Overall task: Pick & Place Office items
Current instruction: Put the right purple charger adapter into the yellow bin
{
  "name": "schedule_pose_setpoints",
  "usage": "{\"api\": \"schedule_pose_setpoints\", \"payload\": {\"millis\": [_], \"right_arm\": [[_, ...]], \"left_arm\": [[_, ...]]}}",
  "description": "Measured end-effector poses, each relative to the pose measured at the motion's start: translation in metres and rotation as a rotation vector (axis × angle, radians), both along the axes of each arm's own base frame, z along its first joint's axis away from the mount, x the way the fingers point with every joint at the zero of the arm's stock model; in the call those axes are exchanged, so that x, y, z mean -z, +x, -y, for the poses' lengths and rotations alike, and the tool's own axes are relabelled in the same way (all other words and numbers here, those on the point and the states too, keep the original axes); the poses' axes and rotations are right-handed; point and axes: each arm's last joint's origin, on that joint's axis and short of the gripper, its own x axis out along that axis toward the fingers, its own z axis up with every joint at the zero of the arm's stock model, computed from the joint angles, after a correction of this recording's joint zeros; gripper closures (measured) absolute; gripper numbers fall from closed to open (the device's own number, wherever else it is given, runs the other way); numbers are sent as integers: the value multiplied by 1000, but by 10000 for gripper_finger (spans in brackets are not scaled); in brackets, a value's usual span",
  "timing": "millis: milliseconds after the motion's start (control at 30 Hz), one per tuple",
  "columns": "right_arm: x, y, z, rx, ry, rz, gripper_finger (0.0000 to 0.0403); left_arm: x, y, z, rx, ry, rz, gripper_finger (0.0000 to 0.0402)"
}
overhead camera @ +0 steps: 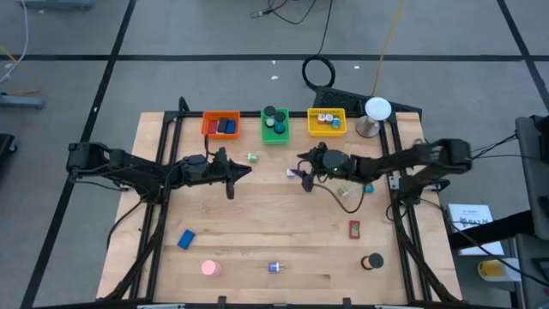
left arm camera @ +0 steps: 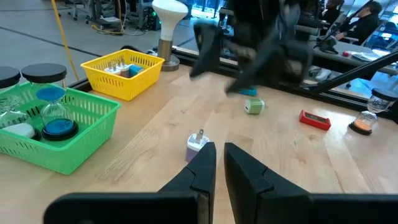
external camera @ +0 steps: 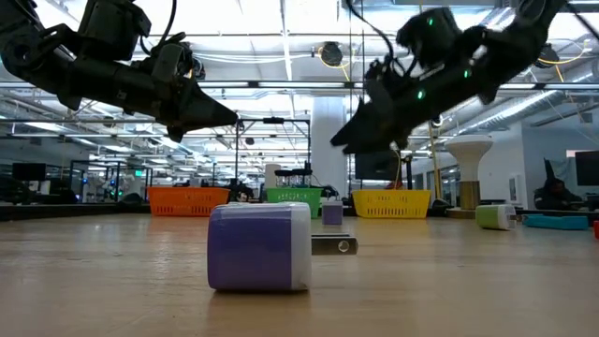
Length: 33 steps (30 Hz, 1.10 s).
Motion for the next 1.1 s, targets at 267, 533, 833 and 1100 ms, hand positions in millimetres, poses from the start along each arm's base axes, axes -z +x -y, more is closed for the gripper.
{"api": "schedule_pose_setpoints", "payload": {"millis": [267, 533, 833, 1100], "right_arm": [[-64, -4, 17, 35, 45, -177, 293], [-74, 35, 26, -96, 92, -489, 351], [-51, 69, 31, -218, 156, -751, 259], [-31, 82, 30, -256, 152, -822, 175]], "left_arm": [[0, 0, 0, 0, 0, 0, 369], [0, 0, 0, 1, 0, -3, 369], [0, 0, 0, 0, 0, 0, 369], [0, 0, 0, 0, 0, 0, 369]]}}
